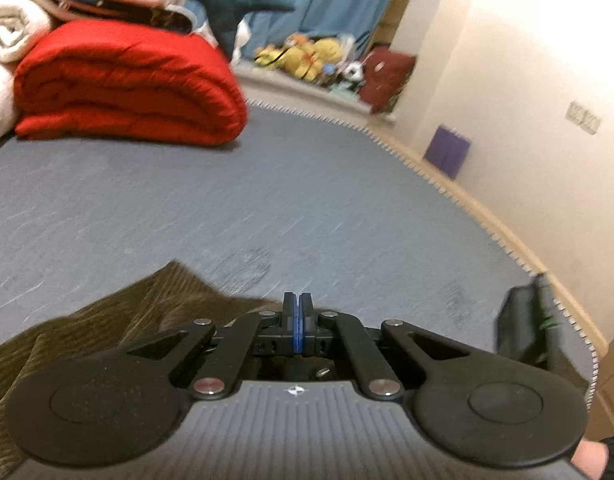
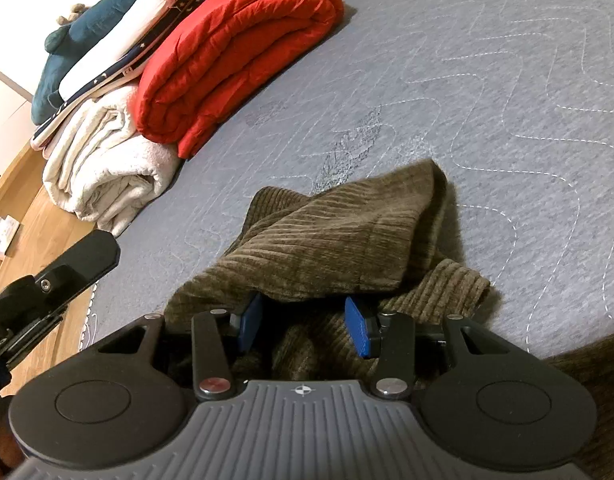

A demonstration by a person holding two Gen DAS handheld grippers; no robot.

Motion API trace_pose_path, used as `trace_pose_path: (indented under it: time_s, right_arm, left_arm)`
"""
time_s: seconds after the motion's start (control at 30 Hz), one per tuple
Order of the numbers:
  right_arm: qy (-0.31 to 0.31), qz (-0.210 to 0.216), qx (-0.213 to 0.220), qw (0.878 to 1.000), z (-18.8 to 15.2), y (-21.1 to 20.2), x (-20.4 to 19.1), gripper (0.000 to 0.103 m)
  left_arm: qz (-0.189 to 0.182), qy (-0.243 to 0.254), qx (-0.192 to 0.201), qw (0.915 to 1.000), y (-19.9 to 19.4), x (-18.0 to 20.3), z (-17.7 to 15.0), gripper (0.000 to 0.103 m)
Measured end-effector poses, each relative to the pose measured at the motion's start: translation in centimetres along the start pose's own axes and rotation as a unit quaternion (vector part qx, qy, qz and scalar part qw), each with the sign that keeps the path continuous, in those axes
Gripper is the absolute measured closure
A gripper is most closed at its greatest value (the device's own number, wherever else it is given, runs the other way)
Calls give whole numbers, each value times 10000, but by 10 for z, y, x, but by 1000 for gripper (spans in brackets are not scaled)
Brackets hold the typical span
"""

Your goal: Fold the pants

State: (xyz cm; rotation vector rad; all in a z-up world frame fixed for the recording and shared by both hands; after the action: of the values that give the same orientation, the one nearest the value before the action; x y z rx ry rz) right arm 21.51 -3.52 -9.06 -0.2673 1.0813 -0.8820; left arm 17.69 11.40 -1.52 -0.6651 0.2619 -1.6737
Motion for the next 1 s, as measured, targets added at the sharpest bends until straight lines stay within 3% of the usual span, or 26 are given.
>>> trace_pose_path:
  time_s: [0.1, 0.2, 0.3, 0.37, 0.47, 0.5, 0.6, 0.63, 0.67, 0.7, 0.8, 0.87, 0.93, 1.0]
  right_arm:
    - [-11, -2, -11, 10000, 0, 1, 1, 54]
    - [15, -40, 7, 10000, 1, 2, 4, 54]
    - [143, -102, 167, 9997, 8, -2, 9, 54]
    - [212, -177, 302, 9992, 14, -6, 14, 54]
    - [339, -197, 360, 9986, 18, -7, 22, 54]
    - [363, -185, 354, 9985, 18, -7, 23, 54]
    - [334, -150, 378, 9986, 18, -7, 22, 53]
    - [330, -131, 397, 9986, 18, -8, 21, 53]
    - [344, -105, 425, 9984, 19, -9, 20, 53]
    - [372, -75, 466, 9982, 21, -11, 20, 53]
    - [535, 105, 725, 9959, 27, -19, 20, 53]
    - [654, 286, 938, 9930, 32, -27, 18, 53]
    - [771, 548, 1191, 9884, 38, -35, 15, 52]
    - [894, 821, 1432, 9822, 42, -44, 13, 49]
  left_arm:
    - [231, -81, -201, 9995, 6, -15, -6, 101]
    - [237, -308, -286, 9988, 7, -30, -7, 90]
    - [180, -237, -344, 9990, 8, -32, -8, 75]
    - [137, -42, -425, 9990, 11, -26, -12, 48]
    - [249, 715, -488, 9959, 20, -7, -24, 25]
    - [393, 1113, -461, 9919, 23, 1, -30, 22]
    - [849, 2111, -271, 9734, 33, 14, -45, 26]
    - [850, 2182, -273, 9718, 36, 14, -49, 46]
    - [809, 2100, -313, 9738, 38, 11, -50, 77]
    - [758, 1864, -351, 9789, 39, 5, -48, 87]
    - [506, 728, -94, 9960, 26, -17, -26, 93]
    - [-30, -503, 133, 9986, 15, -36, -12, 94]
    - [-836, -1844, 391, 9785, 5, -54, -5, 95]
    - [-1632, -2794, 543, 9446, -1, -65, -1, 95]
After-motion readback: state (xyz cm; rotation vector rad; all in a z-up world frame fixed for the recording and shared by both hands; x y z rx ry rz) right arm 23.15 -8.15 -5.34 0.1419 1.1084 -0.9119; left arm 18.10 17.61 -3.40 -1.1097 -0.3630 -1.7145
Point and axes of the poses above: each gripper's, at about its wrist camera, not at the fingertips, and y roughly the way its jaws point, x to its right, z to its top, the point moved 7 cm from there along y, roughly the way its jaws point, and after that the axes turned 3 degrees about x, right-handed, at the moved point
